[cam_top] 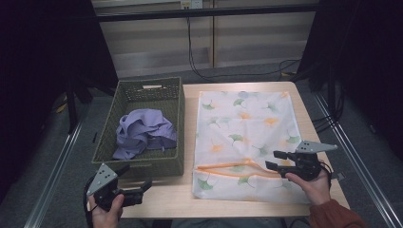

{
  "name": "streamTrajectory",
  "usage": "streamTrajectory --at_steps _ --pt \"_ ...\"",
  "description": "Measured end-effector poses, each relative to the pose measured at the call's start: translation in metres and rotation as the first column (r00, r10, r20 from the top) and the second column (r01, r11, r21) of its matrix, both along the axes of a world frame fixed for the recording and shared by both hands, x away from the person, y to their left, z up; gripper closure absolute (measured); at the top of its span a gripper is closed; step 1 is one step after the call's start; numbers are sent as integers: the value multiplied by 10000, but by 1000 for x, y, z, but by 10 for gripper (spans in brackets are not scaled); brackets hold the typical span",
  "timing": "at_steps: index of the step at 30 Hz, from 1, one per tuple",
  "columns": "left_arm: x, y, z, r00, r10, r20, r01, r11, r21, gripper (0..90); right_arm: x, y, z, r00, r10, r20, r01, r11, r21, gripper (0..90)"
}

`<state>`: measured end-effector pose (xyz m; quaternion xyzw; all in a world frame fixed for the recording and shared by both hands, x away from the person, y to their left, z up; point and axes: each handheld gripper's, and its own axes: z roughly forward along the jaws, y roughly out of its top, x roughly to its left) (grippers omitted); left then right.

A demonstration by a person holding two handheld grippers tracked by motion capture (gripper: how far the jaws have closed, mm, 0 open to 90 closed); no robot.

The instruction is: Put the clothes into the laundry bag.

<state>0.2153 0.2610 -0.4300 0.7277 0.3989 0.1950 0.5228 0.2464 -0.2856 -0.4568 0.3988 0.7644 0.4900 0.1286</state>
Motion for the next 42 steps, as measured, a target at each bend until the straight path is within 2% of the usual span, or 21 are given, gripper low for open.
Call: streamTrajectory --at_steps 3,5,7,9,12,15,17,21,23,28,30,31,37,42 --pt "2 0 -1 9999 5 -137 -7 9998 -204 32 1 -2 -1 9998 -208 -46 209 9995 231 413" --pt "2 0 -1 10000 -28 -92 28 10000 1 33 2 -3 -2 9993 -330 -165 337 9984 460 409" --pt "0 -1 0 10000 -72 -17 72 9999 151 38 3 -3 -2 9997 -217 -116 221 9991 351 407" --pt "0 -1 -1 9999 20 -100 -19 10000 23 38 4 -2 -2 9997 -199 -107 203 9992 344 404" --pt "1 0 -1 9997 18 -243 -13 9998 213 40 6 -2 -3 9998 -88 -172 95 9991 406 409" --pt "-1 0 -1 9997 106 -229 -106 9999 10 39 8 -3 -2 9998 113 -175 -105 9989 465 410" --pt "-1 1 -1 9997 92 -226 -92 10000 17 39 9 -2 -1 9999 122 -79 -117 9985 542 410" --pt "-4 1 -1 9999 37 -160 -36 10000 83 38 10 2 0 9992 395 80 -398 9985 365 404" --pt "-4 2 -1 9998 -31 -191 35 9998 186 38 9 5 1 9986 438 301 -444 9988 209 384" --pt "-6 3 0 9999 -42 -160 44 9999 156 38 9 16 6 9957 737 566 -737 9973 -16 430" --pt "-5 2 0 9998 -45 -184 46 10000 74 38 11 21 7 9950 917 385 -919 9958 32 466" --pt "-5 3 0 9998 -120 -184 122 9998 129 38 12 24 8 9929 1190 83 -1190 9929 22 492" --pt "-6 2 1 9998 -159 -73 161 9997 200 38 19 43 8 9830 1679 -737 -1704 9849 -289 486" --pt "-6 1 0 9998 -154 -105 156 9997 208 38 25 51 11 9758 1924 -1043 -1977 9793 -429 486"
